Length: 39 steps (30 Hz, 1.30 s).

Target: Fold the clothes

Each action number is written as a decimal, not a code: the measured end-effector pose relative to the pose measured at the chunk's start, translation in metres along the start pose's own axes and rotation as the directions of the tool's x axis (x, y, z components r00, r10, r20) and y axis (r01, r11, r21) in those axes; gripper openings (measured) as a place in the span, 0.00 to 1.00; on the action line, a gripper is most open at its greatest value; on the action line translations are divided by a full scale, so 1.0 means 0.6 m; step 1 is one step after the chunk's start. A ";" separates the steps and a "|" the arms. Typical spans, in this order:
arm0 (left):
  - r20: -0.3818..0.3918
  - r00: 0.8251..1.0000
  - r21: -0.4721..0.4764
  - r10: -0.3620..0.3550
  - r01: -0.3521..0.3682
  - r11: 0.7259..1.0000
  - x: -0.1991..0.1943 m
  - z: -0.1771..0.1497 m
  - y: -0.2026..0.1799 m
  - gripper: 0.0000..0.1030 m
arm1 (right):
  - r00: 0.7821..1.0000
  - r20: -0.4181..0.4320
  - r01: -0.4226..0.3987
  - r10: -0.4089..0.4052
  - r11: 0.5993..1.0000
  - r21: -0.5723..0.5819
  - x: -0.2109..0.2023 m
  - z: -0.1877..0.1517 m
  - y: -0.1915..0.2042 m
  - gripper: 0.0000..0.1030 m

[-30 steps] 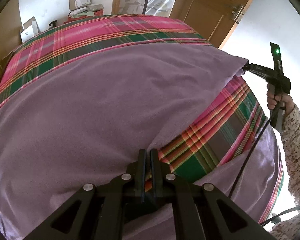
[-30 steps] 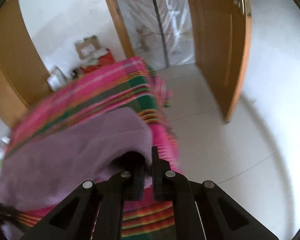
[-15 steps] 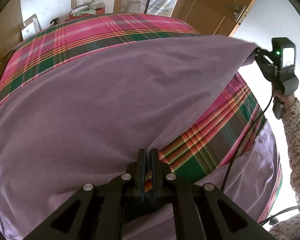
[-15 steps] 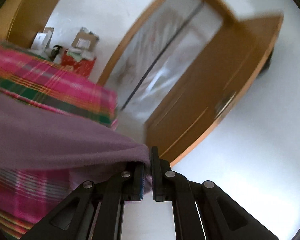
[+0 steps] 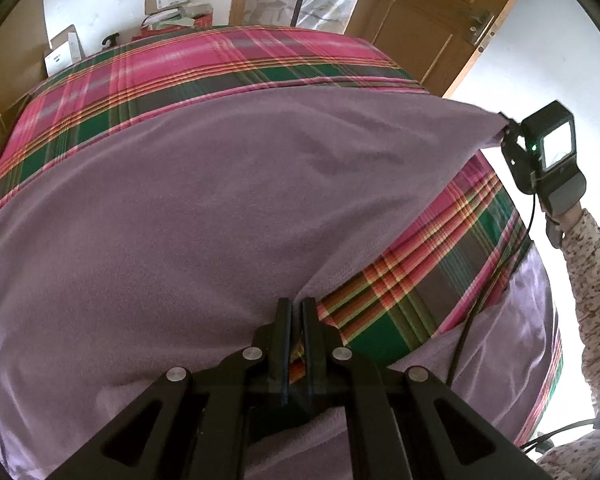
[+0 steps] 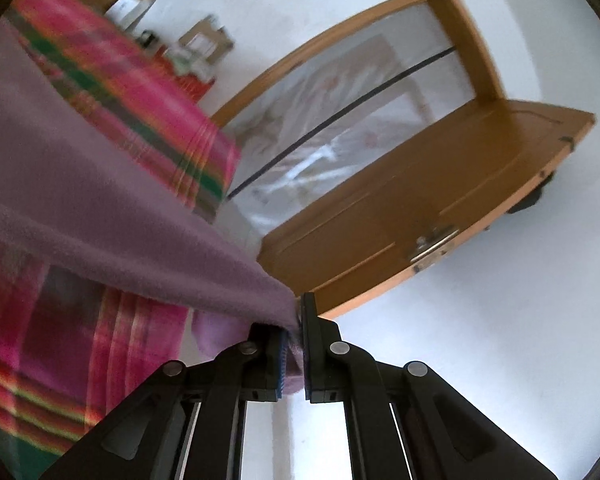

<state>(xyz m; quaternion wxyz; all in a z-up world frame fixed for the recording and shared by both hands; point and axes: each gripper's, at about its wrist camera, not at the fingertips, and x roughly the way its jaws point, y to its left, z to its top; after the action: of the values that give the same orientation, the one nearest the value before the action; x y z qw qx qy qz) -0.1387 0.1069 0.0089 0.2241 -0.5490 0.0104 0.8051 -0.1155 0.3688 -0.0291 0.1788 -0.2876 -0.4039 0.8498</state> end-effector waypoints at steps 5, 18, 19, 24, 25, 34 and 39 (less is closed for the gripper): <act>-0.003 1.000 -0.004 -0.003 0.003 1.000 0.002 0.001 0.005 0.05 | 0.991 -0.094 -0.088 0.091 0.996 0.031 0.023 -0.029 -0.002 0.06; 0.035 0.999 -0.026 -0.028 0.029 0.999 -0.028 -0.005 0.006 0.05 | 0.926 -0.288 -0.193 0.244 0.962 0.194 0.073 -0.059 -0.040 0.09; 0.041 0.999 -0.029 -0.030 0.031 0.999 -0.036 -0.009 0.004 0.05 | 0.923 -0.309 -0.177 0.231 0.965 0.193 0.075 -0.060 -0.042 0.09; 0.094 0.995 -0.047 -0.028 0.033 0.998 -0.079 -0.020 0.014 0.05 | 0.905 -0.368 -0.127 0.213 0.961 0.244 0.074 -0.066 -0.073 0.11; 0.106 0.994 -0.054 -0.026 0.031 0.998 -0.088 -0.022 0.019 0.05 | 0.906 -0.365 -0.121 0.212 0.959 0.256 0.068 -0.064 -0.082 0.12; 0.217 0.974 -0.171 0.066 -0.029 0.985 -0.193 -0.063 0.100 0.12 | 0.933 -0.236 -0.158 0.270 0.900 0.407 -0.006 0.009 -0.127 0.18; 0.223 0.964 -0.289 0.148 -0.080 0.954 -0.235 -0.113 0.178 0.14 | 0.885 -0.123 -0.328 0.450 0.789 0.520 -0.047 0.050 -0.088 0.19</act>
<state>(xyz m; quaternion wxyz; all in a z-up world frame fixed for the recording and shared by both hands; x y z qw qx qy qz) -0.0771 -0.0564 0.0829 0.0976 -0.4713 -0.0980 0.8711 -0.1090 0.3685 0.0377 0.1123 -0.4116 -0.0849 0.9004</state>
